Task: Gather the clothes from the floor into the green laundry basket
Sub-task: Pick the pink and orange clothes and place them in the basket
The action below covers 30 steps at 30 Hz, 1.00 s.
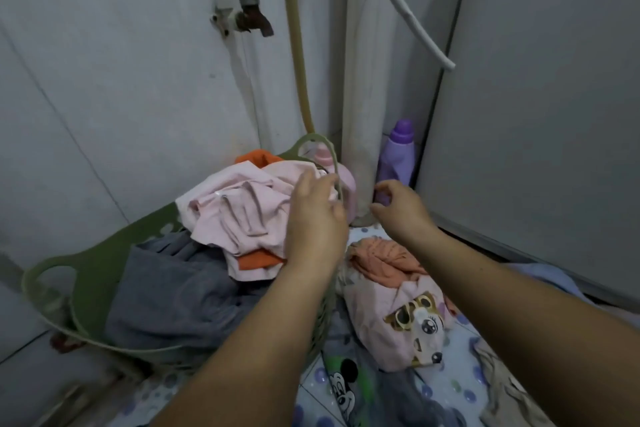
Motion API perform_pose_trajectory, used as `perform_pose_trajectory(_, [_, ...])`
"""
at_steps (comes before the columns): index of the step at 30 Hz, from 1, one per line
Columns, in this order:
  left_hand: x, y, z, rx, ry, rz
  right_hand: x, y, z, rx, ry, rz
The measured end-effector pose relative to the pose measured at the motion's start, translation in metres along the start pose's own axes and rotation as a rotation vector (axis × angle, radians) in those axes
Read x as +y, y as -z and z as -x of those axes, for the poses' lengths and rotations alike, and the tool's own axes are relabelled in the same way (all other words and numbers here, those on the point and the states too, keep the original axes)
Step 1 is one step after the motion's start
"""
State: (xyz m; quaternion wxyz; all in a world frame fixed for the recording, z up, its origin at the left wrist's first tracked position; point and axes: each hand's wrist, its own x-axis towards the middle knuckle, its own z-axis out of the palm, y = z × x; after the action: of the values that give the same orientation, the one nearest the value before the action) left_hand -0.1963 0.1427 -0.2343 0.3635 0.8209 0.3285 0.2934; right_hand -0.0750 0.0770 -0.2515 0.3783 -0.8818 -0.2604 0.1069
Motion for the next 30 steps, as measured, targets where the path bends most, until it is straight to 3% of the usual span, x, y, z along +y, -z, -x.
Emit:
perform_pose_trajectory(3, [0.003, -0.039, 0.017, -0.167, -0.094, -0.003, 0.041, 0.007, 0.004, -0.03, -0.086, 0.056])
perform_pose_trajectory(8, [-0.022, -0.095, 0.044, -0.342, 0.083, 0.052, 0.118, -0.001, 0.011, -0.183, -0.239, 0.158])
perform_pose_trajectory(13, [-0.097, -0.163, 0.06, -0.444, 0.528, 0.027, 0.189, -0.029, 0.021, -0.367, -0.279, 0.379])
perform_pose_trajectory(18, [-0.125, -0.192, 0.063, -0.38, 0.844, 0.093, 0.219, -0.061, 0.021, -0.373, -0.348, 0.357])
perform_pose_trajectory(22, [-0.131, -0.209, 0.06, -0.301, 1.045, 0.168, 0.22, -0.072, 0.007, -0.426, -0.261, 0.425])
perform_pose_trajectory(25, [-0.116, -0.211, 0.05, -0.369, 0.972, 0.01, 0.213, -0.07, -0.006, -0.575, -0.193, 0.564])
perform_pose_trajectory(27, [-0.099, -0.214, 0.038, -0.333, 0.876, 0.147, 0.21, -0.068, -0.016, -0.64, -0.158, 0.635])
perform_pose_trajectory(30, [-0.07, -0.221, 0.018, -0.291, 0.807, 0.546, 0.213, -0.063, -0.03, -0.627, -0.147, 0.669])
